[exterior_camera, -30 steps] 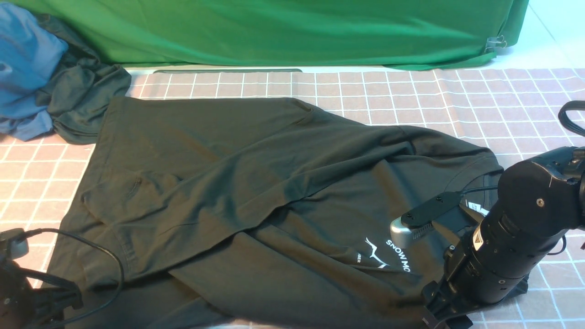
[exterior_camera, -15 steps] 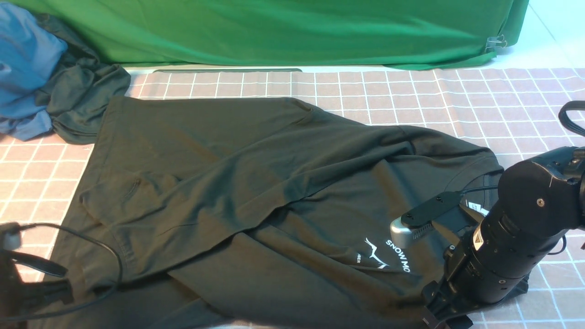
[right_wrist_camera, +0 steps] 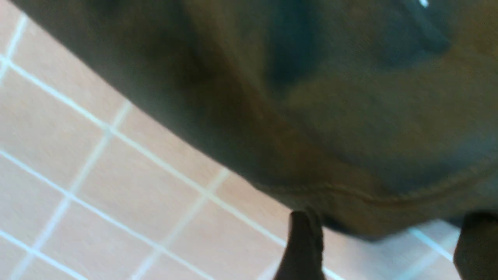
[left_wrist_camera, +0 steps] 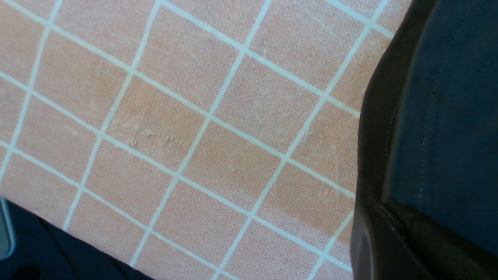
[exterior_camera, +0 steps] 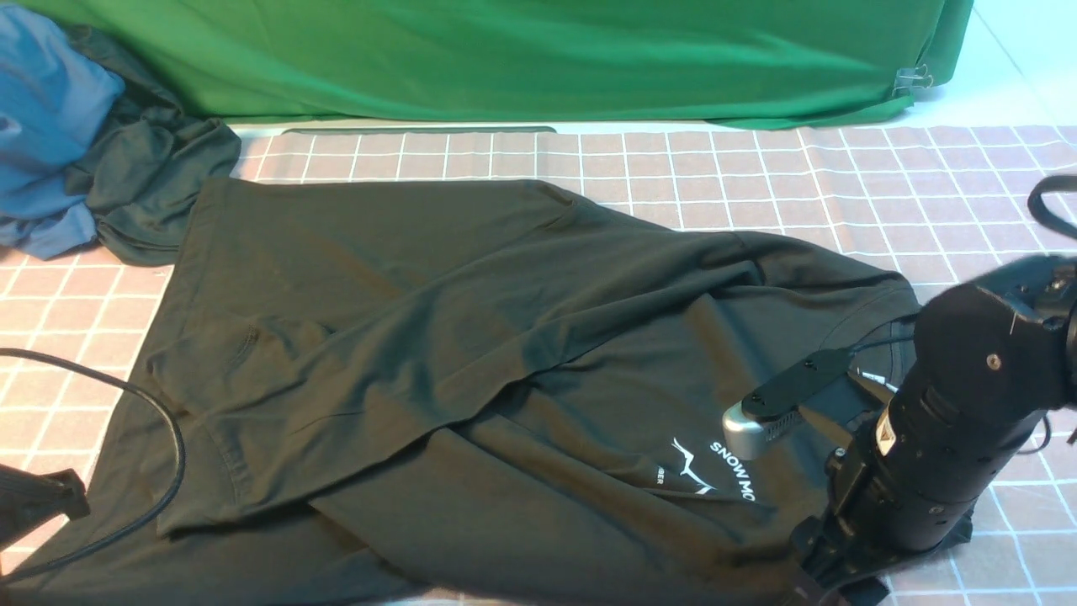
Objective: Fold a long-sleeved shirt over a pink coffee tablecloth.
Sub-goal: 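Grasp the near edge of the shirt at its hem and shoulder corners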
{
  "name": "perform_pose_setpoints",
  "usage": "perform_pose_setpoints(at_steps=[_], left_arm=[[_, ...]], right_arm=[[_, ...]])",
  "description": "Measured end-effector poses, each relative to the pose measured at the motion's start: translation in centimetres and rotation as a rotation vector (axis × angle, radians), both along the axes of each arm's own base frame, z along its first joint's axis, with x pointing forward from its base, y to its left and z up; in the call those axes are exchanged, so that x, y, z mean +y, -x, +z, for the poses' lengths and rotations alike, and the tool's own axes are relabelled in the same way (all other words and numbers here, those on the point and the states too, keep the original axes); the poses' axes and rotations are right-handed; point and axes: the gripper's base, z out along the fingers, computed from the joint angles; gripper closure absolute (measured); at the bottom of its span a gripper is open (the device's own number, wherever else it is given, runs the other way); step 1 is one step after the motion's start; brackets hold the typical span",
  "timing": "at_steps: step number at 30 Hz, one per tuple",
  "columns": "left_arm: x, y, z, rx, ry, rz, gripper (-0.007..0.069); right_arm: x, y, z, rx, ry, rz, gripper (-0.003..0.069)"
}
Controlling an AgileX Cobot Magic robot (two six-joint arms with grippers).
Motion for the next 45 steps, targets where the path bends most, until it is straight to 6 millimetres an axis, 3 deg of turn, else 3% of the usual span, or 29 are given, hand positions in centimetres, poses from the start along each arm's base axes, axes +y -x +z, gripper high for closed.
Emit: perform_pose_setpoints(at_steps=[9,12,17,20,29,31,33,34,36,38,41,45], left_arm=[[-0.2,0.0,0.0,-0.010,0.019,0.008,0.0599],[-0.3,-0.2,0.0,-0.026,0.032,0.012,0.0599],[-0.4,-0.4,0.0,-0.048,0.045,0.007,0.0599],[-0.4,-0.4,0.0,-0.048,0.047,0.003,0.0599],[-0.7,-0.5,0.0,-0.057,0.072,0.004,0.0599],[-0.7,-0.5,0.0,-0.059,0.073,0.003,0.0599],[-0.7,-0.5,0.0,-0.059,0.074,0.003,0.0599],[-0.7,-0.5,0.0,-0.059,0.074,0.003,0.0599],[-0.7,-0.5,0.0,-0.060,0.073,0.003,0.0599],[-0.6,-0.6,0.2,-0.061,0.071,0.003,0.0599],[-0.5,-0.7,0.9,-0.059,0.060,0.004,0.0599],[-0.2,-1.4,2.7,-0.085,0.038,0.001,0.0599]], right_arm=[[-3.6,-0.3,0.8,0.008,0.024,-0.164,0.0127],[-3.0,-0.1,1.0,0.036,-0.052,-0.189,0.0125],[-1.0,0.4,1.1,0.045,-0.155,-0.199,0.0042],[-0.7,0.2,0.8,0.041,-0.148,-0.233,0.0015],[-0.2,-0.9,-1.7,0.039,-0.111,-0.298,0.0023],[0.2,-1.0,-2.1,0.038,-0.116,-0.288,0.0069],[0.4,-1.0,-2.2,0.036,-0.116,-0.271,0.0167],[0.4,-1.0,-2.3,0.036,-0.115,-0.264,0.0235],[0.4,-1.0,-2.3,0.031,-0.116,-0.240,0.0449],[0.4,-1.0,-2.3,0.029,-0.115,-0.225,0.0561],[0.3,-0.8,-2.2,0.038,-0.102,-0.198,0.0583],[-0.3,-0.3,-0.5,-0.001,-0.082,-0.159,0.0583]])
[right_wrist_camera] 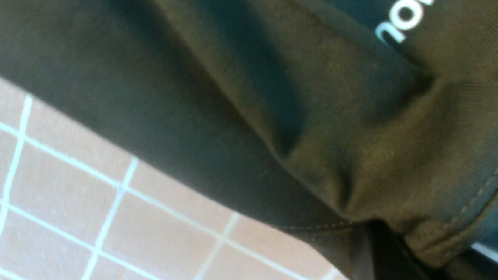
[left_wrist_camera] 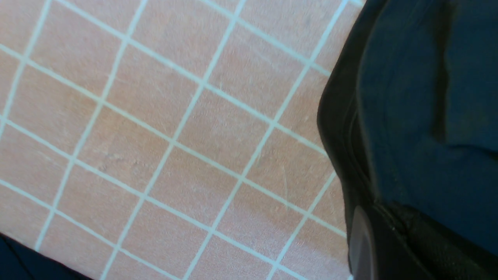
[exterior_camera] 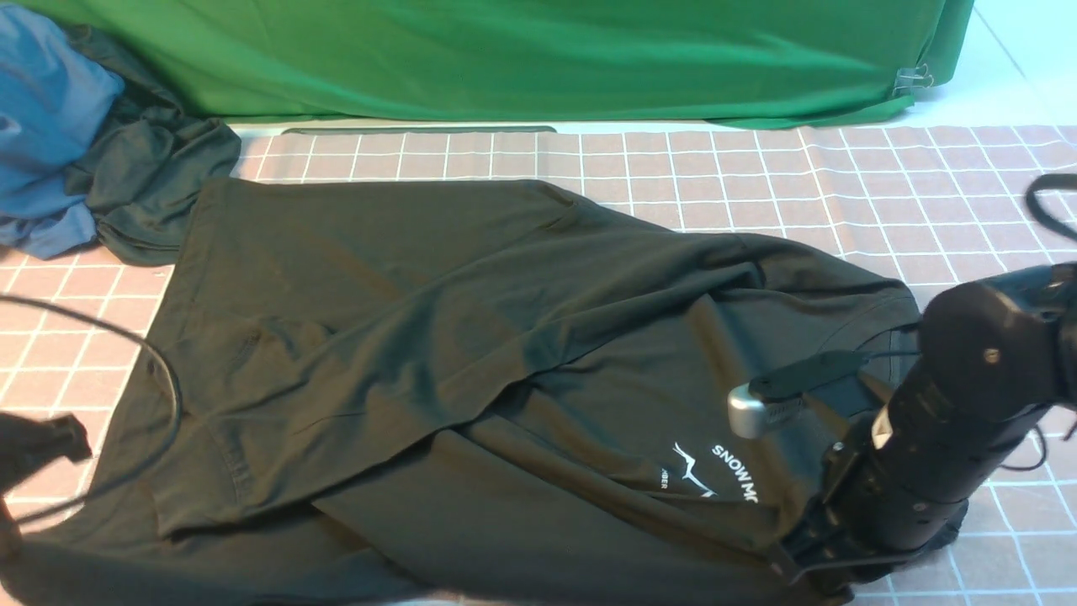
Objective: Fold a long-sleeved shirt over a pink coffee tablecloth.
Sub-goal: 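Grasp the near edge of the shirt at its hem and shoulder corners, then fold the black garment in half by bringing its near edge over to the far edge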
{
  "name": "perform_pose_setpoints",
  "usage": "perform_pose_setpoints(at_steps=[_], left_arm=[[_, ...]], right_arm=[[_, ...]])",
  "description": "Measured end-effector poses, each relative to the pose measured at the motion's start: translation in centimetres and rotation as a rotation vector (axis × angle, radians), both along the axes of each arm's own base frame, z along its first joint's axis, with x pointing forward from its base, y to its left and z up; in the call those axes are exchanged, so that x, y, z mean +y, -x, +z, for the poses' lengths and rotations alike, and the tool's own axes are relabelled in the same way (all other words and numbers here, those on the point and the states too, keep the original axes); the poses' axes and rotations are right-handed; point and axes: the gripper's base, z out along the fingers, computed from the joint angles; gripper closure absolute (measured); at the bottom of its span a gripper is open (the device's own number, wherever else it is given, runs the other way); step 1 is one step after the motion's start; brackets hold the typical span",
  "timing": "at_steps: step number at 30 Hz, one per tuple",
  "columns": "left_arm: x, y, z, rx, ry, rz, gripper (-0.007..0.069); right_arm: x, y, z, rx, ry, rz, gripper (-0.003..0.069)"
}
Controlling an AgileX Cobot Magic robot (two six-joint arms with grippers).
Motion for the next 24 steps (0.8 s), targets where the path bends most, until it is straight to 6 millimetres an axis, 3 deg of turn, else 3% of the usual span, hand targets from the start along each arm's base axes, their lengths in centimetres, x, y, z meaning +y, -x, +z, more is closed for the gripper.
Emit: perform_pose_setpoints(at_steps=[5,11,15,19,24], left_arm=[[0.2,-0.7,2.0,-0.045,-0.015,0.002,0.0599],[0.6,-0.9,3.3,-0.060,-0.057,-0.002,0.0599],[0.6,-0.8,3.3,-0.042,-0.054,0.001,0.0599],[-0.1,-0.5,3.0,-0.014,0.025,-0.001,0.0599],[-1.0,0.6,0.6,0.080,0.114,-0.018,0.0599]], right_arm=[[-1.2,0.6,2.7,-0.112,0.051,0.047,0.0583],[-3.2,0.6,3.4,-0.106,0.119,0.036,0.0583],[-4.4,0.1,3.4,-0.089,0.111,-0.031,0.0583],[-4.4,0.2,3.4,-0.075,0.089,-0.050,0.0583],[-4.4,0.2,3.4,-0.074,0.088,-0.051,0.0557]])
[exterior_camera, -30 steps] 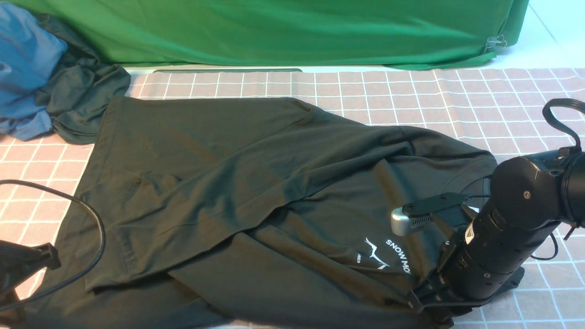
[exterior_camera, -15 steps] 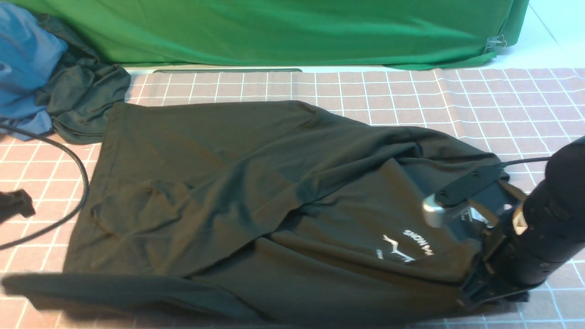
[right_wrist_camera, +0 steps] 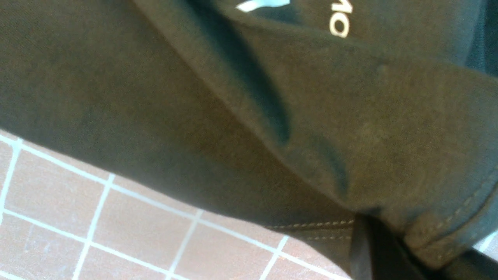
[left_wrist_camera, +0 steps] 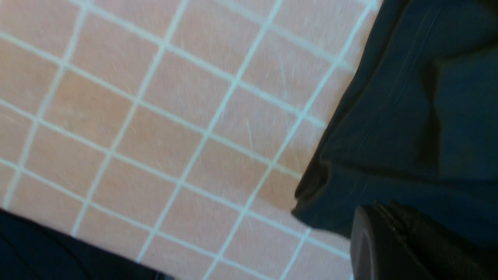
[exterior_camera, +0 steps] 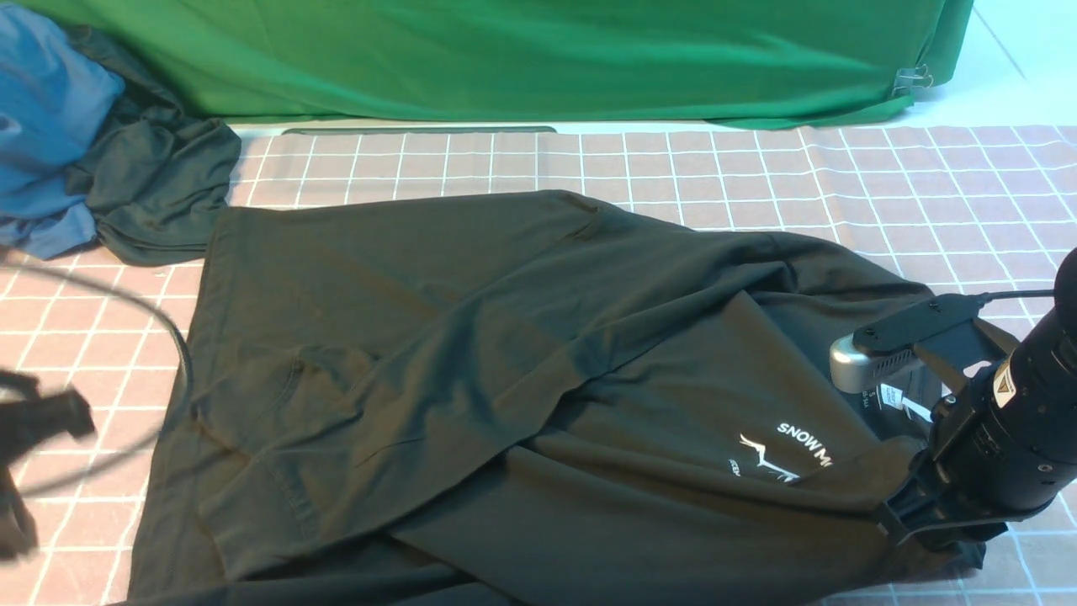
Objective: Fold a long-sleeved shirt over a pink coffee tablecloth.
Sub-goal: 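Fold the black garment in half by bringing its near edge over to the far edge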
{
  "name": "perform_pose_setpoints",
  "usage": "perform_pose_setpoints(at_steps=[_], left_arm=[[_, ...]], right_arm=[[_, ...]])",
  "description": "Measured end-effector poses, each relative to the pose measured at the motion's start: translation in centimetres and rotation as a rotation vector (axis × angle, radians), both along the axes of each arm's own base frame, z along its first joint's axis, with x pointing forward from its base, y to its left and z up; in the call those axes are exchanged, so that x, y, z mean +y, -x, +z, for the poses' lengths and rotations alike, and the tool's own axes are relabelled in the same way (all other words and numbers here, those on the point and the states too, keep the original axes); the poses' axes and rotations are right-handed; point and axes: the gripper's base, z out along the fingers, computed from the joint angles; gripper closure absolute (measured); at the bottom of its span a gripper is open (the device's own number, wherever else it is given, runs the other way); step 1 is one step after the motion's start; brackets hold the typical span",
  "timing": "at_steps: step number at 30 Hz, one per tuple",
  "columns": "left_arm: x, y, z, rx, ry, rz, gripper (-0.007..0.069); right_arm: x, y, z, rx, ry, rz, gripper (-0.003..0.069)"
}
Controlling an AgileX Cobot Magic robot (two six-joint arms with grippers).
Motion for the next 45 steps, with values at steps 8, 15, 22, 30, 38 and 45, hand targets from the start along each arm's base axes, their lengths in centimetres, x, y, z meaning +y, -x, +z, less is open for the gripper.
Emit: perform_pose_setpoints(at_steps=[8,15,22,30,38,45], left_arm=[[-0.5,2.4,-4.7,0.131,0.026,-0.037,0.0510],[-0.6,2.2,-6.5,0.081,0.027,-0.065,0.0183],[-1.0,0.9,-8.6,0.084,0.096,-0.116,0.0022],[-1.4,0.5,-9.3,0.103,0.160,-0.178,0.0427],[-0.9,0.0,-7.7,0.170,0.134,-0.165,0.0594],[-0.1,-0.5,-3.1,0.119,0.040,-0.113,0.0594]], right_arm=[[0.0,0.0,0.0,-0.002,0.000,0.000,0.0459],[0.1,-0.2,0.0,-0.024,-0.008,0.000,0.0428],[0.1,-0.3,0.1,-0.037,-0.013,-0.001,0.0422],[0.1,-0.3,0.1,-0.037,-0.012,0.000,0.0421],[0.0,-0.1,0.0,-0.016,-0.005,0.002,0.0421],[-0.3,0.9,-0.1,0.095,0.036,0.007,0.0412]])
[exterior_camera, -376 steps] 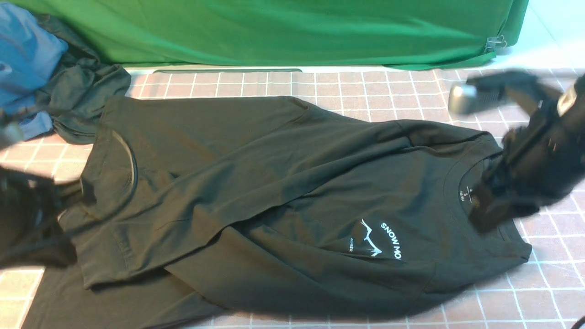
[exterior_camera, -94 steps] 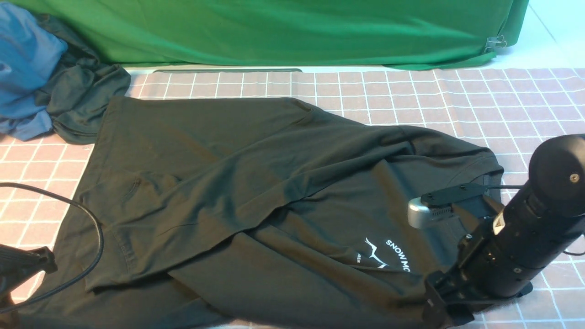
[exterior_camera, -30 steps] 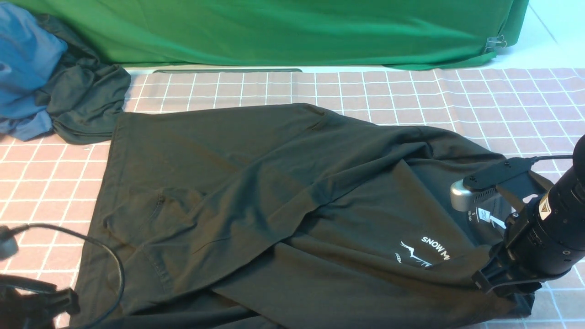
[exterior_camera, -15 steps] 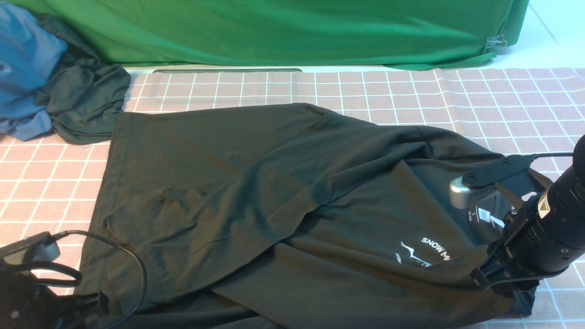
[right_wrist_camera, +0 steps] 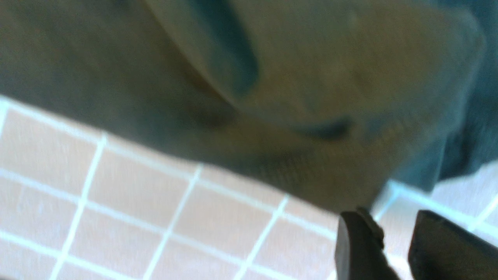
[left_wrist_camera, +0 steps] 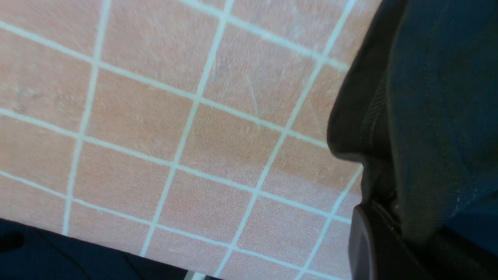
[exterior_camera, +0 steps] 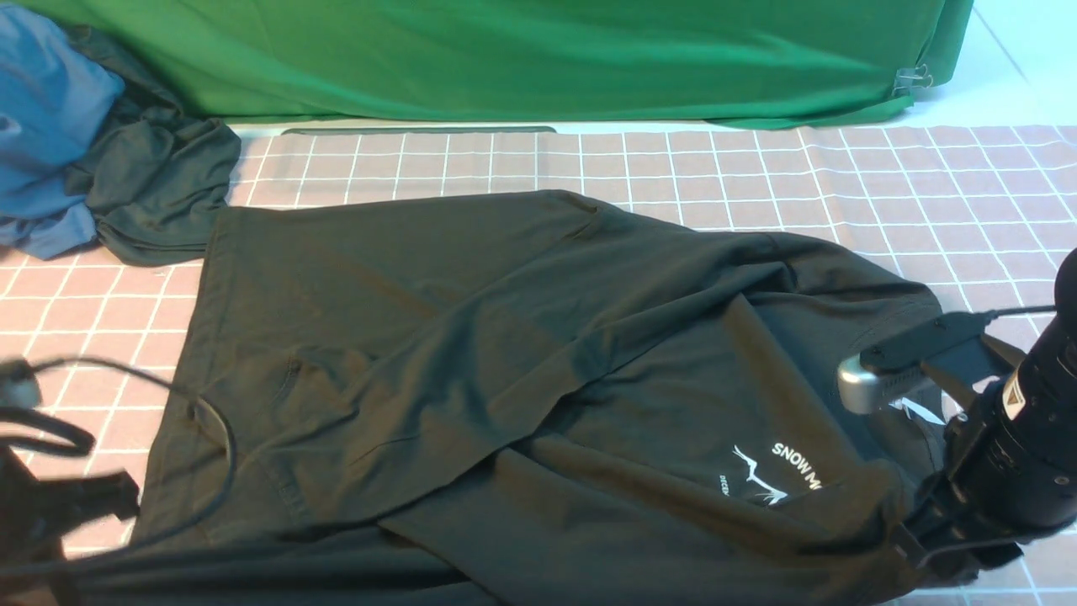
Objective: Fold a long-sleeved shirt over a pink coffee tablecloth.
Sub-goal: 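Fold the black garment in half by bringing its near edge over to the far edge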
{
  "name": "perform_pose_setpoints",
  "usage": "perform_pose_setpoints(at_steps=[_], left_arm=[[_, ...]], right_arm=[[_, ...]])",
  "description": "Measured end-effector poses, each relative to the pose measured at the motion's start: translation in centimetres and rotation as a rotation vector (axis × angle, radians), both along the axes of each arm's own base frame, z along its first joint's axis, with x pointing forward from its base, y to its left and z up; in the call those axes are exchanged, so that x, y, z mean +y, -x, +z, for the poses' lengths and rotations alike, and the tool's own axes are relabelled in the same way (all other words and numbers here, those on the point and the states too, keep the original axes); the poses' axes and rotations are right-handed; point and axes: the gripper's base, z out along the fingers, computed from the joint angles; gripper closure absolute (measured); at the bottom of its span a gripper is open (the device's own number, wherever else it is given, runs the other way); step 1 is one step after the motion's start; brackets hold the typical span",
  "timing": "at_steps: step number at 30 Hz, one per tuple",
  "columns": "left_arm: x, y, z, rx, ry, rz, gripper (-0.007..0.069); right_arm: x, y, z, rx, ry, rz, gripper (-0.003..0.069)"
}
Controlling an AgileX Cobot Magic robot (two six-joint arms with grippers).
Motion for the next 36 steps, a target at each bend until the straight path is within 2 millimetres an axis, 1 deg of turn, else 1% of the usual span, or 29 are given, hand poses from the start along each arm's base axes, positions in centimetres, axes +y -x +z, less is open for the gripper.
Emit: perform_pose_setpoints(at_steps=[2,3,4,6,8,11,13,20,23,26,28,30,34,36], left_arm=[[-0.1,0.4,1.0,-0.038,-0.010,0.001,0.0594],[-0.1,0.5,1.2,-0.046,-0.011,0.002,0.0594],[-0.1,0.7,1.5,-0.057,-0.015,0.004,0.0594],[0.0,1.0,1.7,-0.065,-0.031,0.010,0.0594],[0.4,1.2,2.0,-0.068,-0.081,0.034,0.0594],[1.1,1.5,2.2,-0.066,-0.167,0.059,0.0594],[1.4,1.6,2.3,-0.064,-0.196,0.066,0.0594],[1.3,1.5,2.3,-0.066,-0.187,0.069,0.0594],[1.3,1.5,2.3,-0.066,-0.186,0.069,0.0594],[1.2,1.5,2.3,-0.067,-0.177,0.073,0.0594],[1.1,1.5,2.2,-0.068,-0.168,0.076,0.0594],[1.1,1.5,2.2,-0.069,-0.165,0.077,0.0594],[1.1,1.5,2.2,-0.069,-0.163,0.078,0.0594],[1.0,1.5,2.2,-0.070,-0.159,0.079,0.0594]], right_arm=[[-0.1,0.3,0.0,0.029,0.010,0.001,0.0369],[-0.1,0.3,0.0,0.037,0.010,-0.002,0.0345],[0.0,0.5,0.0,0.050,0.002,-0.007,0.0303],[0.2,0.5,0.1,0.057,-0.024,-0.012,0.0245],[0.5,0.6,0.1,0.064,-0.061,-0.003,0.0180],[0.7,0.5,0.1,0.050,-0.081,0.000,0.0119],[0.7,0.4,0.1,0.036,-0.080,-0.003,0.0097],[0.5,0.0,0.1,-0.006,-0.058,-0.015,0.0085],[0.7,0.0,-0.1,0.008,-0.076,-0.033,0.0085],[1.2,0.4,-0.8,0.061,-0.133,-0.050,0.0085],[1.8,0.9,-2.1,0.104,-0.181,-0.062,0.0085],[2.0,1.1,-2.9,0.098,-0.189,-0.079,0.0085],[2.3,0.6,-4.0,0.084,-0.193,-0.115,0.0085],[2.4,0.1,-5.0,0.084,-0.187,-0.129,0.0089]])
